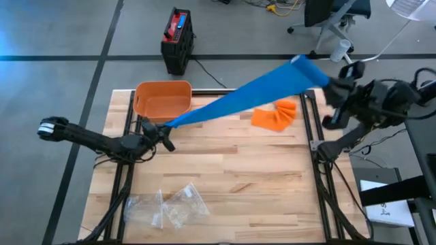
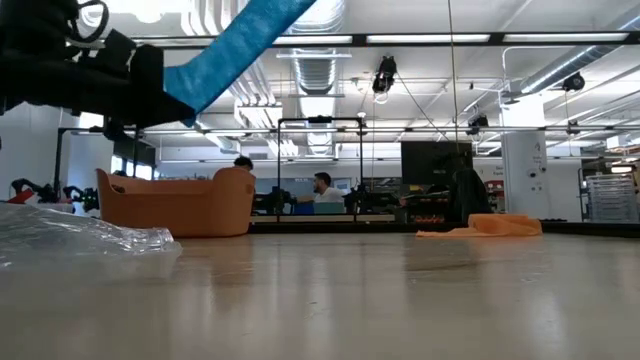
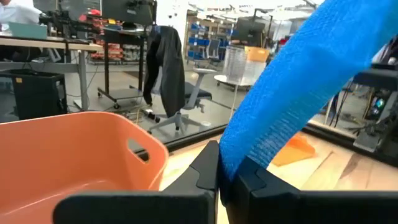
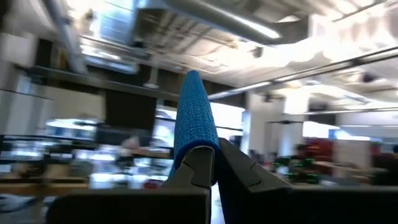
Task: Roll bandage
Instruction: Roll the blue bandage
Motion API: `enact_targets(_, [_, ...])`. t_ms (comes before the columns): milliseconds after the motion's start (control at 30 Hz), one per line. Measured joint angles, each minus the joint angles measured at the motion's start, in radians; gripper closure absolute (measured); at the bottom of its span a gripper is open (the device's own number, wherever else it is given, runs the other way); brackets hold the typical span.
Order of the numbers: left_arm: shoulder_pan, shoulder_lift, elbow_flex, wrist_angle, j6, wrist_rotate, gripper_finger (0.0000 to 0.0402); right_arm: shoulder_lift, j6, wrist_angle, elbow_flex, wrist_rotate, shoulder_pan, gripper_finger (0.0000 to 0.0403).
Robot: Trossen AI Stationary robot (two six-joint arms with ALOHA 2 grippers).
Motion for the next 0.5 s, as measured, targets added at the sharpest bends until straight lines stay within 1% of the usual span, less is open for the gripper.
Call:
enact_targets(67, [0.0,-0.031,0.0,-0.033,-0.001,0.011,0.0401,-0.003,-0.015,-0.003,0.018,0.011,0.0,0.04])
enact_targets(167, [0.0,-0.048,0.0,-0.017,0.009,0.095,0.0401,0.001,-0.015,-0.003,0.021,0.028,0.0,0.04])
enact_targets(200, [0.0,-0.048,0.0,-0.001,0.02,0.136,0.0401,0.004,-0.015,-0.004,0.015,0.038,0.0,0.04])
enact_targets(267, [0.0,-0.042,0.003,0.034,0.054,0.253,0.0401,0.015,-0.015,-0.006,0.0,0.069,0.0,0.04])
enact_targets(333, [0.0,-0.026,0.012,0.1,0.09,0.377,0.0401,0.037,-0.012,-0.01,-0.016,0.087,0.0,0.04])
enact_targets(367, [0.0,-0.014,0.022,0.133,0.101,0.423,0.0401,0.054,-0.003,-0.009,-0.021,0.087,0.0,0.04])
enact_targets(433, [0.0,0.011,0.043,0.18,0.104,0.465,0.0401,0.088,0.016,-0.008,-0.028,0.085,-0.006,0.04])
enact_targets(500, [0.0,0.044,0.073,0.19,0.078,0.465,0.0401,0.135,0.018,-0.005,-0.028,0.076,-0.016,0.04])
